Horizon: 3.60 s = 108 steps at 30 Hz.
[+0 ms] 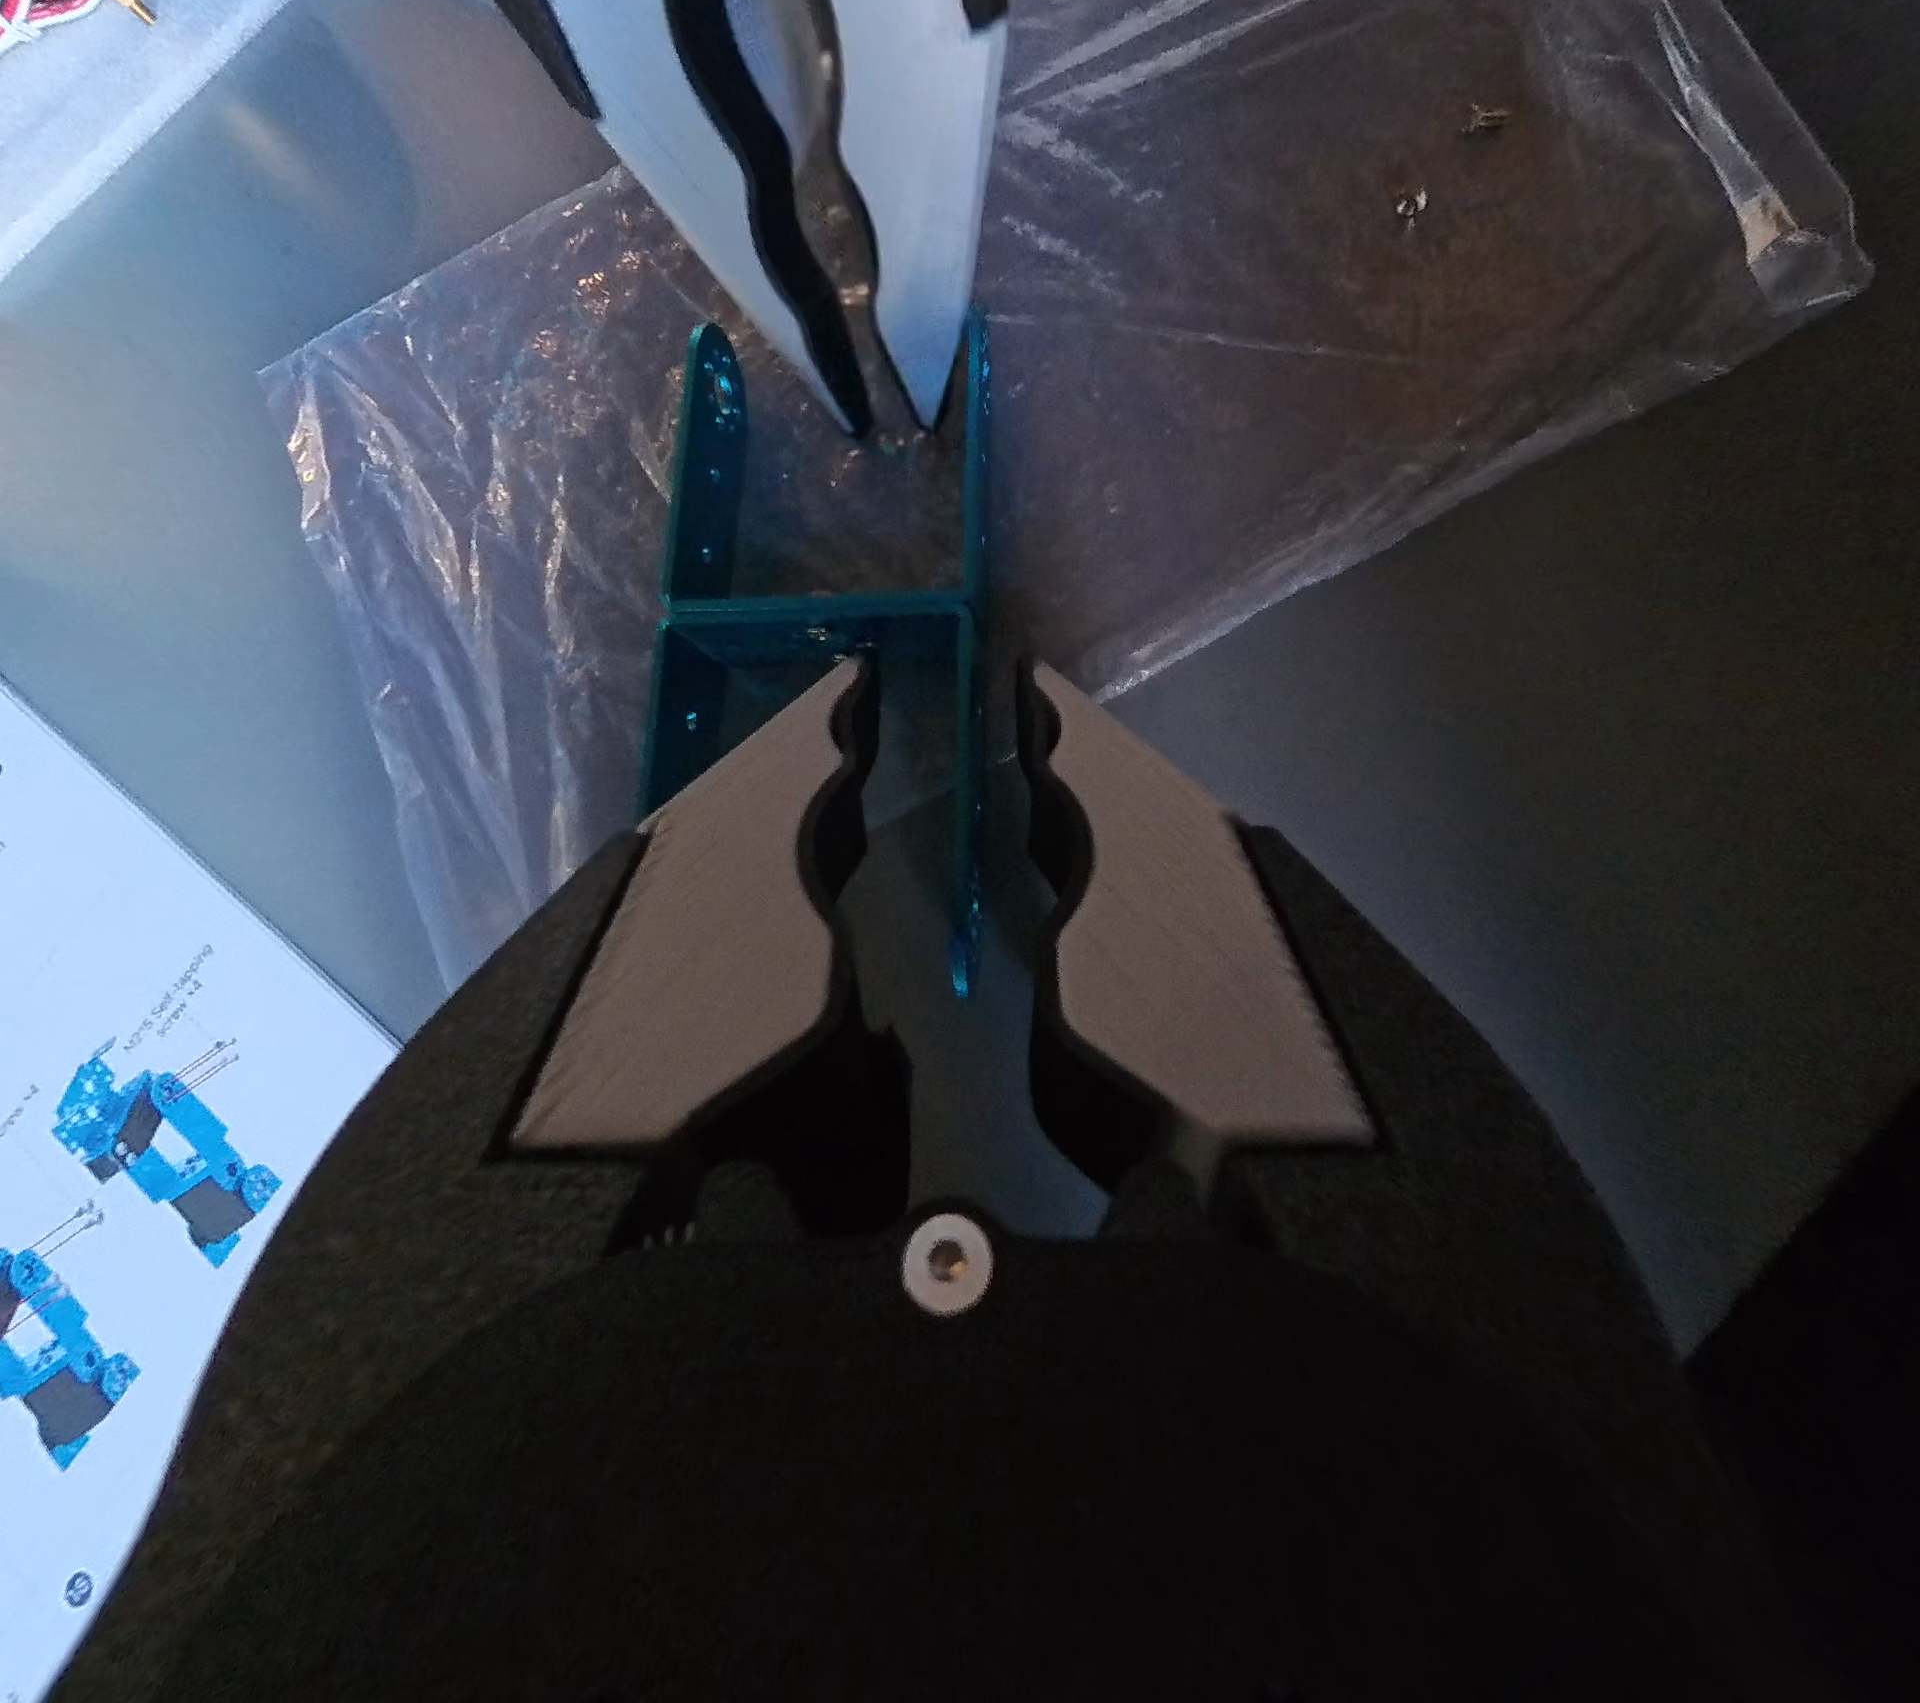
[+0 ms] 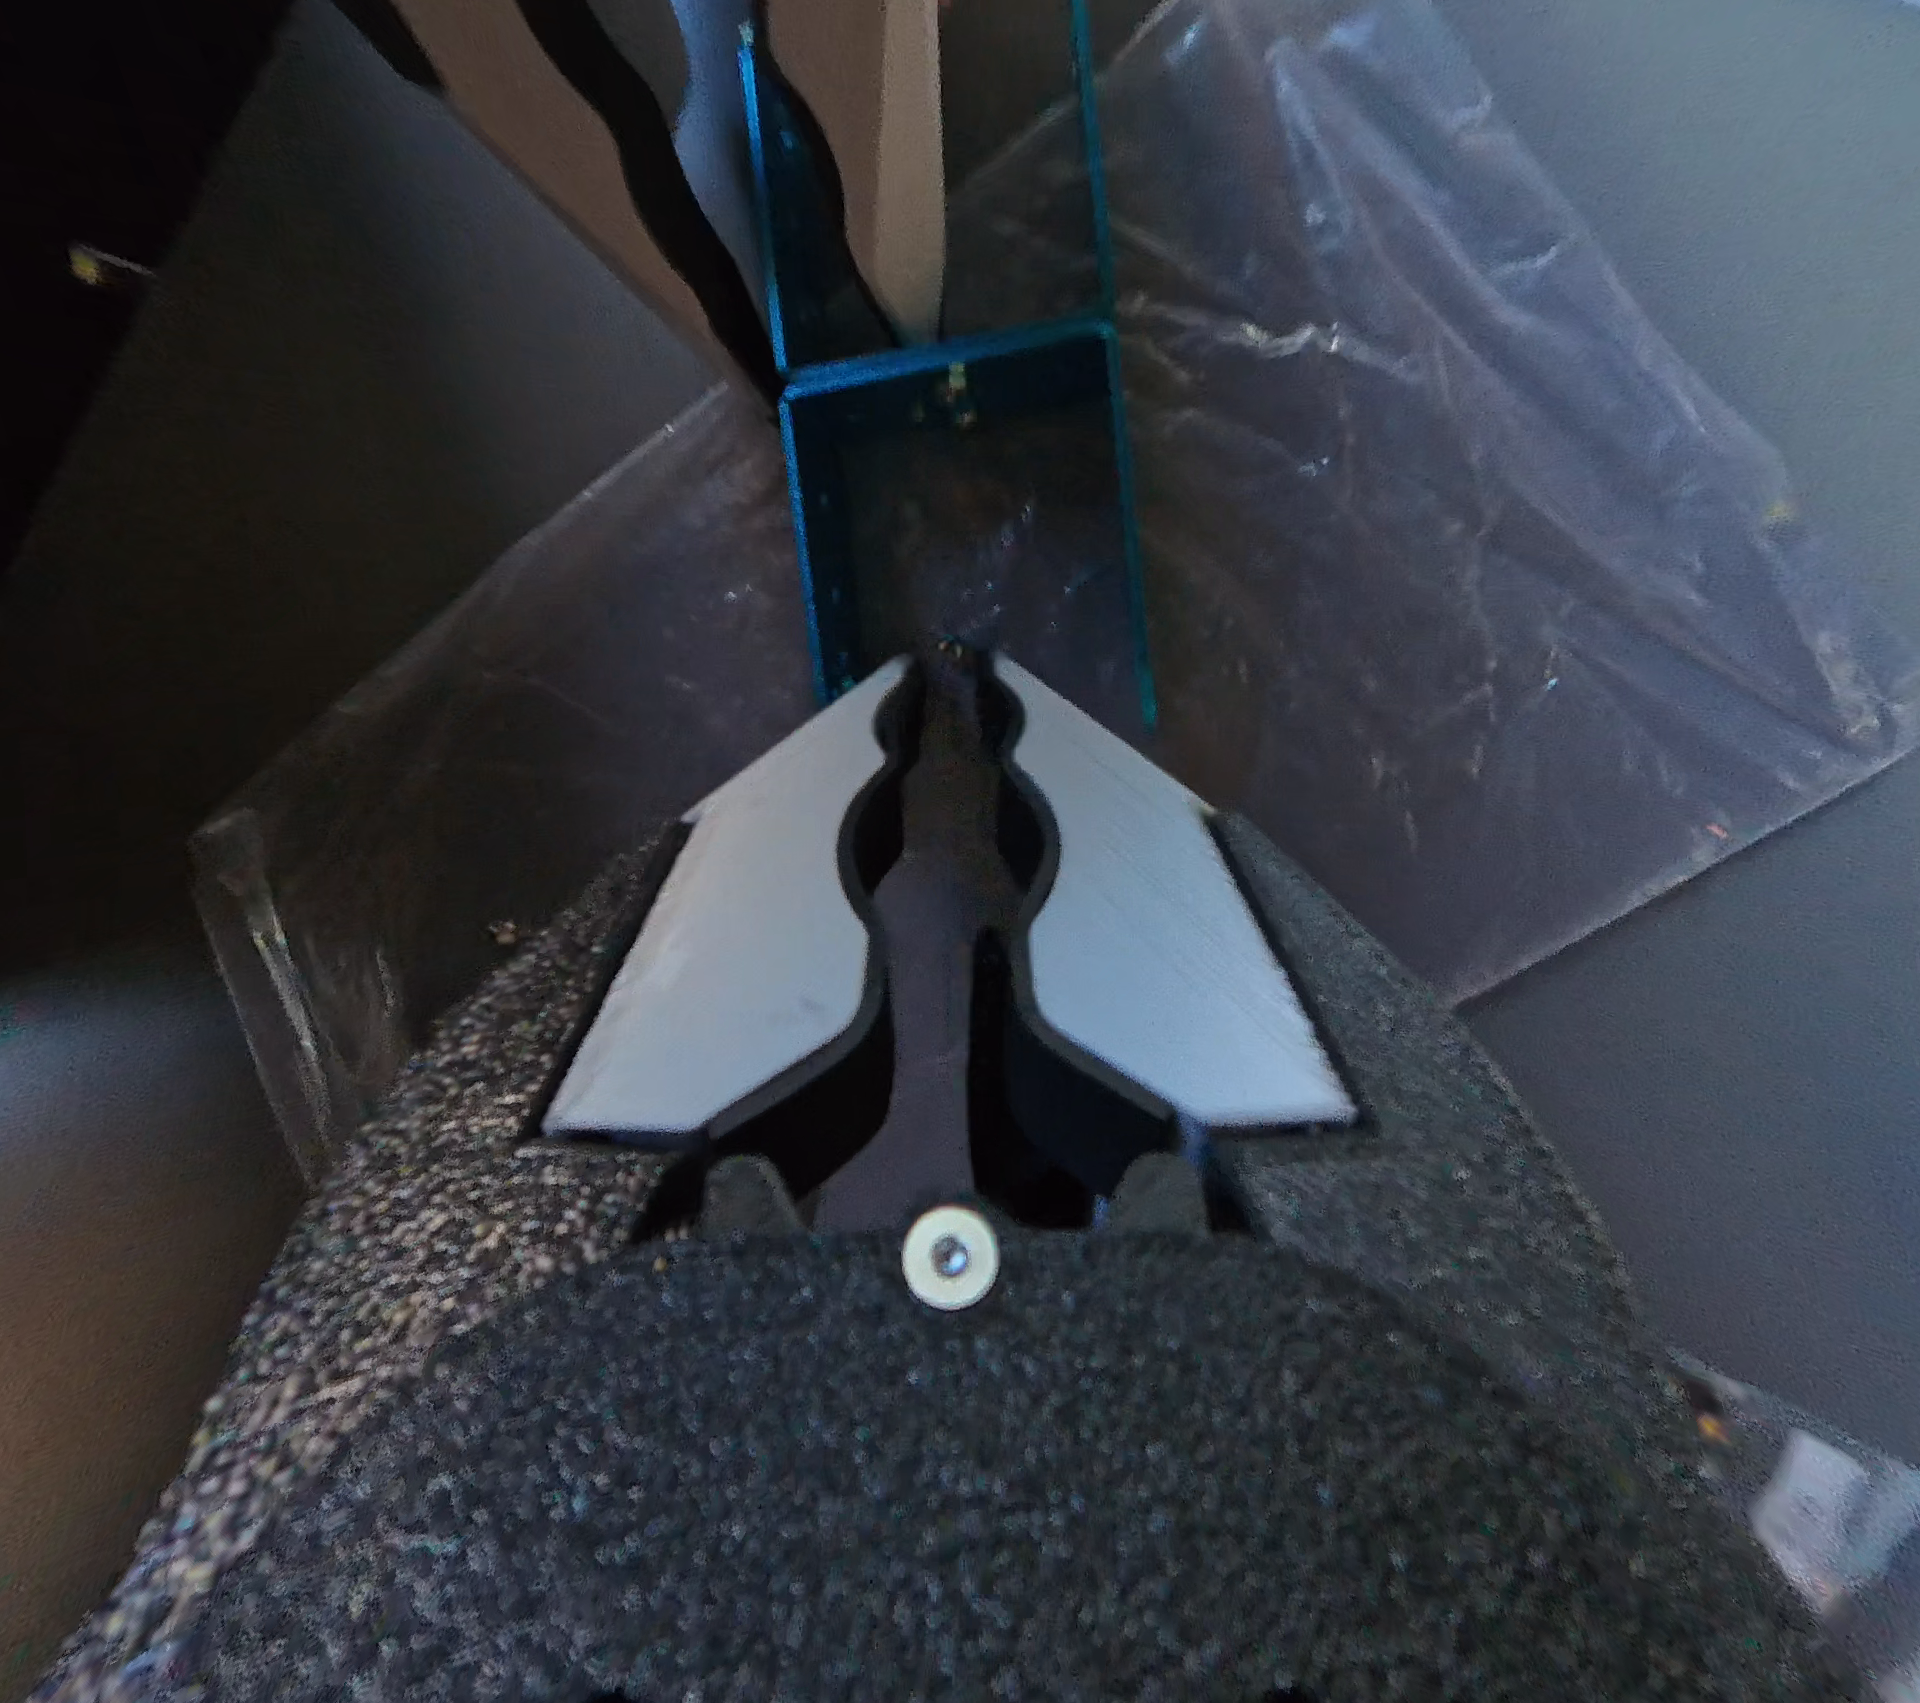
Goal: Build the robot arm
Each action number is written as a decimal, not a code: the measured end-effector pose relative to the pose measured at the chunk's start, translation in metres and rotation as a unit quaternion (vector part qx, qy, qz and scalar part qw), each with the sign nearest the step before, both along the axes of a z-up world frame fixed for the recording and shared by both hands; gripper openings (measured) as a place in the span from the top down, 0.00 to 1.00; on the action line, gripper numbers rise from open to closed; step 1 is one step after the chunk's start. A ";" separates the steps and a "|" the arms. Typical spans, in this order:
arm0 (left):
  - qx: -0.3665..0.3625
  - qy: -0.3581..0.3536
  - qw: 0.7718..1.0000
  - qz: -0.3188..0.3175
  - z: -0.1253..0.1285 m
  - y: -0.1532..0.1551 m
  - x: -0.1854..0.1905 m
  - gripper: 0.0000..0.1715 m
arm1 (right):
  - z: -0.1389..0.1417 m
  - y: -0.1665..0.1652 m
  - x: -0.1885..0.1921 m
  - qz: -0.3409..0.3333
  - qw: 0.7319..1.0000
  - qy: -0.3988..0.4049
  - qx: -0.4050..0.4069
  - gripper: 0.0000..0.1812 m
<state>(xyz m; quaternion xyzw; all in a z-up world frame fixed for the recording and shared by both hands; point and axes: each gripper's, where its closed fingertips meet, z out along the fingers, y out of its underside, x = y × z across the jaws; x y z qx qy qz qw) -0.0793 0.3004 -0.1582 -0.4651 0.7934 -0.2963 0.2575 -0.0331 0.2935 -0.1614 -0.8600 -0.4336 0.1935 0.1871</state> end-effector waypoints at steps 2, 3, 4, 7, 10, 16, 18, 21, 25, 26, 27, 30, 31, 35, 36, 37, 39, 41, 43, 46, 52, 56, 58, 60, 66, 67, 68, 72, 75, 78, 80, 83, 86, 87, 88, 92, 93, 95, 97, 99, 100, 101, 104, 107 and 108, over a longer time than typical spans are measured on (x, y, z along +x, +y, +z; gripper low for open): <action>-0.001 0.003 1.000 0.001 0.000 -0.001 0.001 0.86 | 0.001 0.002 0.002 0.010 0.999 -0.030 0.018 0.95; -0.002 0.005 1.000 0.001 0.000 -0.001 0.001 0.86 | 0.001 0.002 0.003 0.016 0.999 -0.045 0.018 0.94; -0.002 0.007 1.000 0.001 0.000 -0.001 0.002 0.85 | 0.002 0.004 0.005 0.018 0.998 -0.062 0.018 0.94; 0.000 0.008 1.000 0.003 0.000 -0.001 0.002 0.85 | 0.006 0.002 -0.001 0.032 0.997 -0.063 0.010 0.94; 0.003 0.008 1.000 0.002 0.000 -0.001 0.002 0.85 | 0.005 0.002 -0.006 0.040 0.997 -0.071 0.001 0.94; 0.005 0.006 1.000 -0.001 0.000 -0.001 0.002 0.85 | -0.002 0.003 -0.003 0.043 0.993 -0.106 -0.006 0.96; 0.005 0.005 1.000 -0.002 0.000 -0.001 0.002 0.85 | -0.003 0.003 -0.003 0.048 0.993 -0.110 -0.003 0.97; 0.003 0.004 1.000 -0.001 0.000 -0.001 0.002 0.85 | -0.003 0.004 -0.004 0.051 0.993 -0.108 0.001 0.98; 0.001 0.001 1.000 0.002 0.000 -0.001 0.002 0.85 | 0.001 0.004 -0.007 0.034 0.998 -0.043 0.006 0.98; 0.001 0.000 1.000 0.001 0.000 -0.001 0.002 0.85 | 0.002 0.005 -0.007 0.028 0.999 -0.021 0.010 0.98; 0.002 0.001 1.000 0.002 0.000 -0.001 0.002 0.85 | 0.004 0.005 -0.009 0.024 1.000 0.002 0.014 1.00; 0.004 0.004 1.000 0.002 0.000 -0.001 0.002 0.85 | 0.013 0.005 -0.018 0.019 0.996 0.082 0.019 1.00; 0.003 0.005 1.000 0.002 0.000 -0.002 0.002 0.85 | 0.011 0.005 -0.019 0.018 0.996 0.086 0.016 1.00; 0.003 0.010 1.000 0.005 0.000 -0.002 0.003 0.85 | 0.009 0.009 -0.015 0.019 0.997 0.064 0.033 1.00; 0.005 0.009 1.000 0.006 0.000 -0.002 0.003 0.85 | 0.010 0.009 -0.016 0.023 0.997 0.064 0.031 1.00; 0.005 0.010 1.000 0.007 0.000 -0.002 0.003 0.86 | 0.013 0.010 -0.017 0.023 0.997 0.066 0.034 1.00; 0.007 0.012 1.000 0.007 0.000 -0.002 0.003 0.86 | 0.015 0.013 -0.017 0.025 0.996 0.069 0.044 1.00; 0.009 0.012 1.000 0.008 0.000 -0.002 0.002 0.86 | 0.010 0.012 -0.012 0.026 0.998 0.051 0.033 1.00; 0.011 0.012 1.000 0.008 0.000 -0.002 0.002 0.86 | 0.006 0.012 -0.008 0.029 0.998 0.030 0.040 1.00; 0.013 0.013 1.000 0.009 0.000 -0.002 0.001 0.86 | 0.007 0.008 -0.010 0.035 0.999 0.019 0.035 0.94; 0.014 0.013 1.000 0.010 0.000 -0.002 0.002 0.86 | -0.001 0.008 -0.011 0.047 0.997 -0.047 0.038 0.93; 0.013 0.011 1.000 0.011 0.000 -0.003 0.002 0.86 | -0.002 0.011 -0.012 0.048 0.997 -0.056 0.029 0.95; 0.011 0.011 1.000 0.012 0.000 -0.003 0.003 0.86 | -0.002 0.012 -0.012 0.052 0.997 -0.063 0.017 0.95; 0.012 0.011 1.000 0.012 0.000 -0.003 0.003 0.86 | -0.002 0.012 -0.012 0.058 0.996 -0.065 0.011 0.97; 0.013 0.007 1.000 0.015 0.000 -0.003 0.002 0.86 | -0.002 0.013 -0.012 0.051 0.998 -0.023 0.023 0.97; 0.010 0.006 1.000 0.016 0.000 -0.003 0.002 0.86 | -0.001 0.013 -0.012 0.046 0.999 -0.009 0.027 0.97; 0.008 0.005 1.000 0.016 0.000 -0.003 0.002 0.86 | 0.000 0.013 -0.011 0.039 0.999 0.009 0.031 0.97; 0.012 0.002 1.000 0.015 0.000 -0.003 0.003 0.86 | 0.022 0.010 -0.020 0.026 0.991 0.120 0.050 0.97; 0.010 0.004 1.000 0.015 0.000 -0.003 0.003 0.86 | 0.025 0.011 -0.026 0.018 0.987 0.145 0.067 0.97; 0.008 0.004 1.000 0.014 0.000 -0.004 0.004 0.86 | 0.020 0.013 -0.030 0.010 0.987 0.148 0.054 0.97; 0.008 0.003 1.000 0.015 0.000 -0.004 0.004 0.86 | 0.015 0.015 -0.030 -0.001 0.988 0.146 0.044 0.97; 0.006 -0.003 1.000 0.014 0.000 -0.005 0.005 0.86 | 0.014 0.016 -0.031 -0.006 0.988 0.151 0.036 0.97; 0.004 -0.004 1.000 0.014 0.000 -0.005 0.005 0.86 | 0.014 0.017 -0.033 -0.007 0.988 0.150 0.031 0.97; 0.004 -0.004 1.000 0.014 0.000 -0.005 0.005 0.86 | 0.014 0.017 -0.034 -0.005 0.988 0.152 0.027 0.97; 0.004 -0.003 1.000 0.014 0.000 -0.005 0.005 0.86 | 0.013 0.017 -0.034 -0.004 0.988 0.152 0.024 0.97; 0.002 -0.005 1.000 0.015 0.000 -0.005 0.005 0.86 | 0.010 0.016 -0.036 -0.011 0.987 0.161 0.001 0.98; 0.001 -0.006 1.000 0.016 0.000 -0.005 0.005 0.86 | 0.010 0.016 -0.036 -0.015 0.986 0.165 -0.004 0.98; 0.001 -0.009 1.000 0.018 0.000 -0.005 0.006 0.86 | 0.010 0.016 -0.036 -0.029 0.983 0.177 -0.026 0.98; 0.002 -0.011 1.000 0.018 0.000 -0.006 0.006 0.87 | 0.010 0.015 -0.035 -0.041 0.980 0.191 -0.044 0.98; 0.003 -0.012 1.000 0.017 0.000 -0.007 0.005 0.88 | 0.010 0.015 -0.034 -0.052 0.977 0.200 -0.059 0.98; 0.004 -0.012 1.000 0.018 0.000 -0.006 0.005 0.88 | 0.012 0.015 -0.032 -0.055 0.976 0.202 -0.056 0.99; 0.004 -0.012 1.000 0.018 0.000 -0.006 0.005 0.88 | 0.014 0.014 -0.032 -0.054 0.976 0.205 -0.050 0.99; 0.003 -0.012 1.000 0.020 0.000 -0.006 0.006 0.87 | 0.016 0.014 -0.029 -0.057 0.977 0.202 -0.041 0.99; 0.004 -0.011 1.000 0.023 0.000 -0.004 0.007 0.86 | 0.014 0.012 -0.028 -0.058 0.978 0.197 -0.041 0.99; 0.004 -0.011 1.000 0.023 0.000 -0.004 0.007 0.85 | 0.013 0.013 -0.028 -0.065 0.977 0.198 -0.044 0.98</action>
